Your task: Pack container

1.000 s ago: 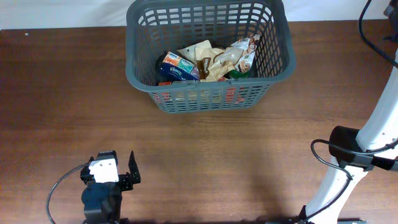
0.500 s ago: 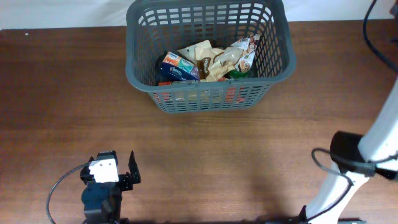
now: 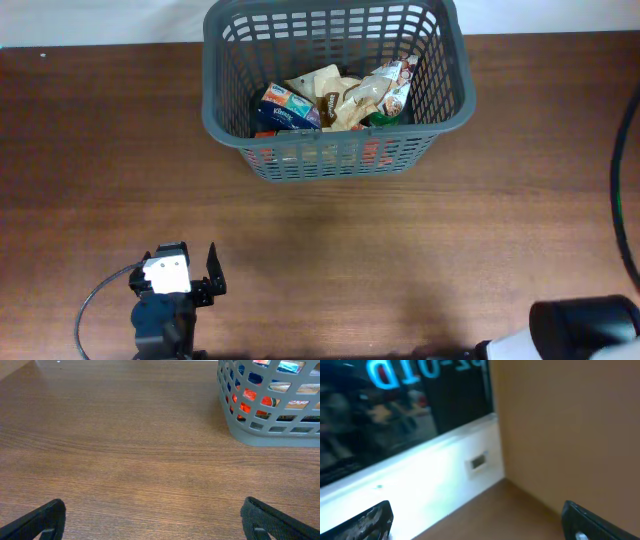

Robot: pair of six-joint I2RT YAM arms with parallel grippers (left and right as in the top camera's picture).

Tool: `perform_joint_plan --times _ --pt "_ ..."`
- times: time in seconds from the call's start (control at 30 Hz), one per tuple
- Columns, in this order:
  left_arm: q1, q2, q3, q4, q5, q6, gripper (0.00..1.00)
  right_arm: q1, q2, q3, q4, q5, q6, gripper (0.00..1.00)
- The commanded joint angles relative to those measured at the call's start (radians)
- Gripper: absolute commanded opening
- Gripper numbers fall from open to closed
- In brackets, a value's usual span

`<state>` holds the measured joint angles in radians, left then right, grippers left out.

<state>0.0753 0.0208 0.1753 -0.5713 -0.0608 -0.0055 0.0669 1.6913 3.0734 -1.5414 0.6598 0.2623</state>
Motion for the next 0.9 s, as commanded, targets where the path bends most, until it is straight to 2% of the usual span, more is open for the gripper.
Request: perform_joint_plan --times 0.0,0.23,0.43,0.6,0.87 --pt "0.006 -0.015 -0.008 0.003 -0.008 -0.009 0.99 0.079 -0.054 -0.001 0.000 -0.002 0.008 0.99" --pt "0.006 -0.015 -0.008 0.003 -0.008 -0.009 0.99 0.136 -0.136 -0.015 0.000 -0.002 0.009 0.99" --pt "0.006 -0.015 -0.008 0.003 -0.008 -0.009 0.99 0.135 -0.242 -0.181 0.002 0.033 0.008 0.99" --pt "0.006 -0.015 -0.008 0.003 -0.008 -0.009 0.99 0.134 -0.369 -0.451 0.077 0.020 0.009 0.99" --pt "0.006 -0.015 -0.008 0.003 -0.008 -0.009 0.99 0.134 -0.639 -1.024 0.296 -0.063 0.008 0.99"
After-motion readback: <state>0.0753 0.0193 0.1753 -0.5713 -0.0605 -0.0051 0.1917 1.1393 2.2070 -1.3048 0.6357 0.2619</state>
